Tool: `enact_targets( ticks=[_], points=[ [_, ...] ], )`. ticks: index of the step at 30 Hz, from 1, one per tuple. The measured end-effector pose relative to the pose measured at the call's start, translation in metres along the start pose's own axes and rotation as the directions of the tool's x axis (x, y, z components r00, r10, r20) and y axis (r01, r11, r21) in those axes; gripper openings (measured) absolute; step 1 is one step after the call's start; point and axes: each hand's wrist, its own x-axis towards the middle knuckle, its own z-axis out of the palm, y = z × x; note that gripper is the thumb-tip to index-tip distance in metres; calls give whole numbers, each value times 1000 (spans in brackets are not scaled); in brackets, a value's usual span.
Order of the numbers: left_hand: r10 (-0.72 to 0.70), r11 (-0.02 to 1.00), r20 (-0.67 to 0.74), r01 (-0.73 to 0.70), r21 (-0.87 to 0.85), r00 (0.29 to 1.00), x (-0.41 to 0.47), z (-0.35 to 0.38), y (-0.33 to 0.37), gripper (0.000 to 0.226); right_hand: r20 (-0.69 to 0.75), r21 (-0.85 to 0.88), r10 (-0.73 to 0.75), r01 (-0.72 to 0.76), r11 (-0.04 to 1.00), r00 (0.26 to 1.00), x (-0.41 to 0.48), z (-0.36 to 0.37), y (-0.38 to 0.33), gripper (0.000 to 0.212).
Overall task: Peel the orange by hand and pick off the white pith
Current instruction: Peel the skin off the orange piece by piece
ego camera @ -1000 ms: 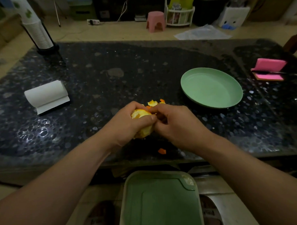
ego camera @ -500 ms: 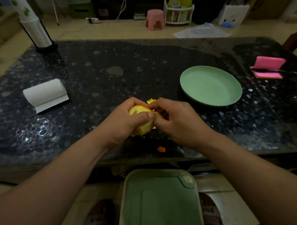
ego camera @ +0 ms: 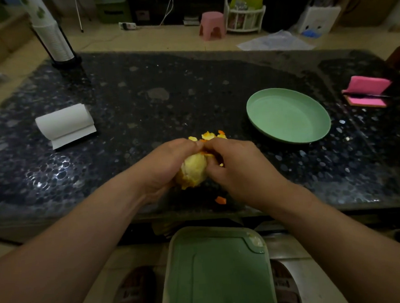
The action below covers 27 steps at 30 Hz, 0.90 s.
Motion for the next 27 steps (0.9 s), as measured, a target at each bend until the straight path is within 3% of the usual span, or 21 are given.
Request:
enact_targets(
  ticks=[10, 13, 17, 23, 27],
  points=[
    [77, 997, -5, -77, 28, 997, 1, 3, -3, 19, -46, 84, -34, 38, 996, 998, 5, -3, 9, 25],
    [57, 998, 5, -58, 41, 998, 1, 0, -3, 19, 13, 76, -66, 65, 995, 998, 7, -6, 12, 26],
    [43, 996, 25, -45, 73, 999, 1, -4, -3, 16, 147, -90, -136, 150, 985, 980, 10, -8, 12, 24],
    [67, 997, 75, -69, 32, 995, -4, 2, 1, 21, -25, -27, -157, 156, 987, 987, 9, -1, 15, 18],
    [64, 998, 95, -64, 2, 993, -5, 2, 2, 17, -32, 97, -98, 100, 990, 995, 12, -3, 20, 19]
  ],
)
